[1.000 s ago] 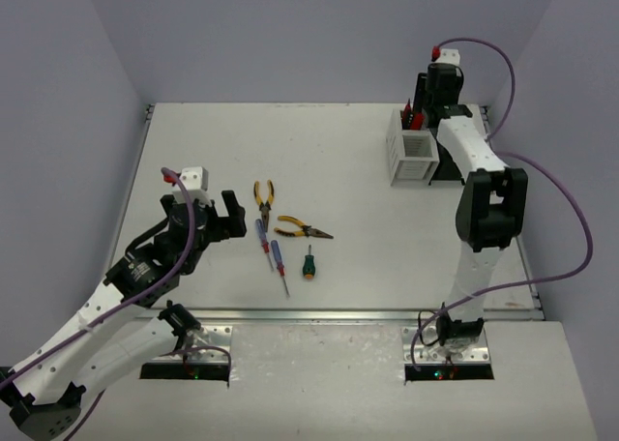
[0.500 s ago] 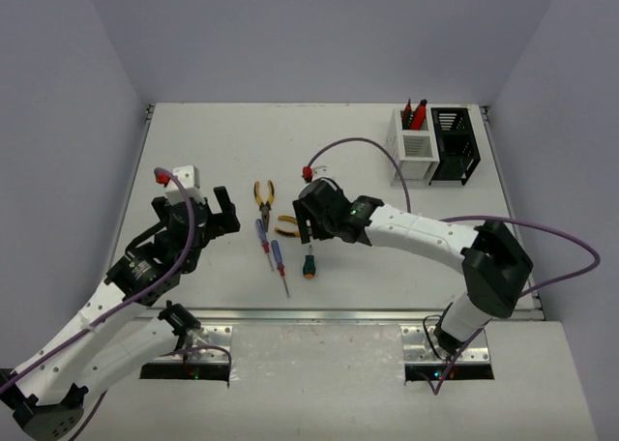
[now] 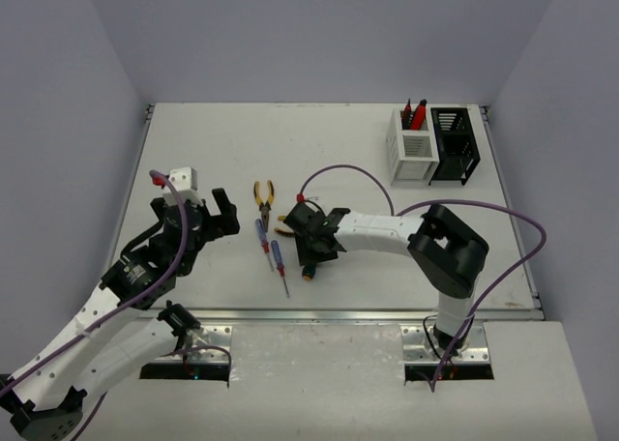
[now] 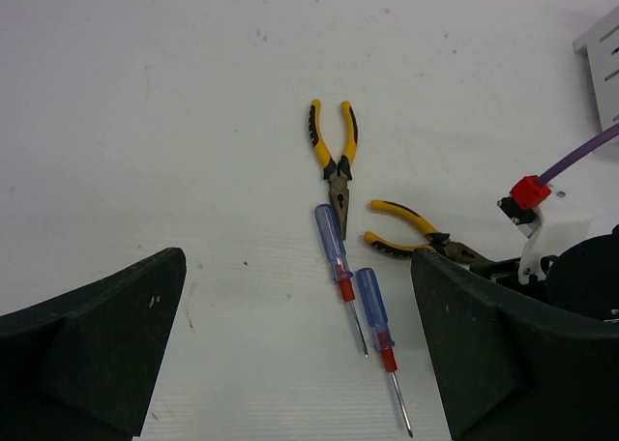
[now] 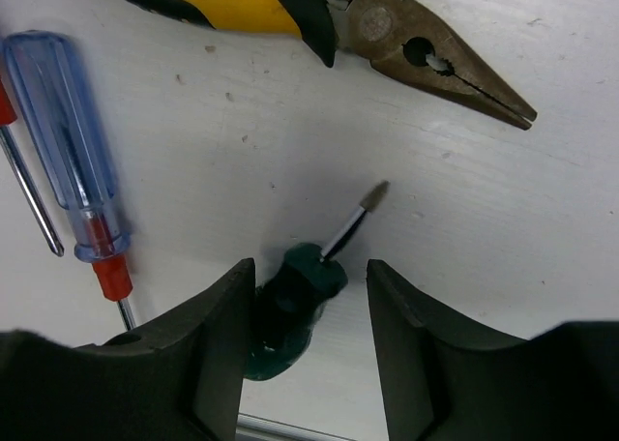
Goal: Sort the tools into containers
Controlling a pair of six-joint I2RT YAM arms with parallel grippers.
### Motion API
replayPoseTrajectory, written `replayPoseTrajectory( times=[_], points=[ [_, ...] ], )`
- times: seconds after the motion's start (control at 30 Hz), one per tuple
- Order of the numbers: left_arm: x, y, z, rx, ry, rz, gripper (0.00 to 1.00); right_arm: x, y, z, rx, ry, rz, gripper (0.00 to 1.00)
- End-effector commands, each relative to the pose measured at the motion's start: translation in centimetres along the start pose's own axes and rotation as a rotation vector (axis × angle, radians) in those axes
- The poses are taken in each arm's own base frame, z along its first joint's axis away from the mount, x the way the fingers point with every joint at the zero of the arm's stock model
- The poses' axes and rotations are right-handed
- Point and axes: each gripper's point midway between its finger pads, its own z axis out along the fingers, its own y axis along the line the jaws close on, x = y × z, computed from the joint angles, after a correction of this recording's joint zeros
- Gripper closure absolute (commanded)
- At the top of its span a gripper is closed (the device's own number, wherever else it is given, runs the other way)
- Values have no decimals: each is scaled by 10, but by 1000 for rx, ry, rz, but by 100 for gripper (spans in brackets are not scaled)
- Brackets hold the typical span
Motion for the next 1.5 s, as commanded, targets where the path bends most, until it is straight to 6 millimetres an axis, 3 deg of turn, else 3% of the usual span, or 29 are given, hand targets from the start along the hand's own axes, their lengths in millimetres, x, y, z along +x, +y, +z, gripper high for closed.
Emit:
replayPoseTrajectory(
  times=[0.0,0.07,0.17,0.27,0.4,0.5,0.6,0.73,0.8,0.87,0.9,1.0,1.03,1.07,1.13,1.23,1.27,1.33,1.47],
  points=[
    [-10,-3,-1,22,-38,-21,0,-8,17,0,-35,-13,38,50],
    [-10,-3,-1,21,-39,-20,0,-2,16,8,-22,8,36,54],
    [-11,-4,-2,27,-40,-21,0,7,4,17,22,16,51,71],
    [-11,-5,-2,33,-42,-22,0,6,2,15,21,-7,64,84],
    [-11,-5,-3,33,-43,-22,0,-3,7,7,-11,-38,60,91],
    [-11,-4,-3,34,-44,-23,0,-20,16,-7,-59,-89,9,99],
    [-13,-4,-4,35,-51,-27,0,-43,25,-24,-91,-158,-43,100],
    [-14,-3,-5,36,-57,-31,0,-81,6,-52,-32,-275,-96,100],
    [-14,-3,-6,38,-56,-31,0,-105,-21,-67,32,-340,-71,100],
    [-14,-3,-6,40,-58,-33,0,-151,-67,-99,97,-459,7,100],
    [-14,-4,-6,43,-58,-33,0,-173,-92,-116,151,-524,30,100],
    [-15,-6,-7,54,-58,-32,0,-236,-195,-162,377,-715,92,100],
    [-15,-6,-7,54,-58,-31,0,-258,-209,-176,388,-804,130,100],
    [-15,-5,-7,52,-58,-30,0,-274,-239,-187,435,-862,171,100],
    [-14,-6,-6,52,-56,-29,0,-298,-297,-198,540,-915,238,100],
    [-13,-7,-5,55,-50,-24,0,-327,-361,-202,663,-938,305,100],
    [-12,-7,-5,54,-47,-23,0,-337,-364,-213,669,-973,313,100],
    [-11,-7,-4,54,-44,-19,0,-350,-389,-197,732,-973,299,100],
    [-10,-7,-3,48,-42,-16,0,-359,-396,-193,765,-1006,307,100]
  ],
)
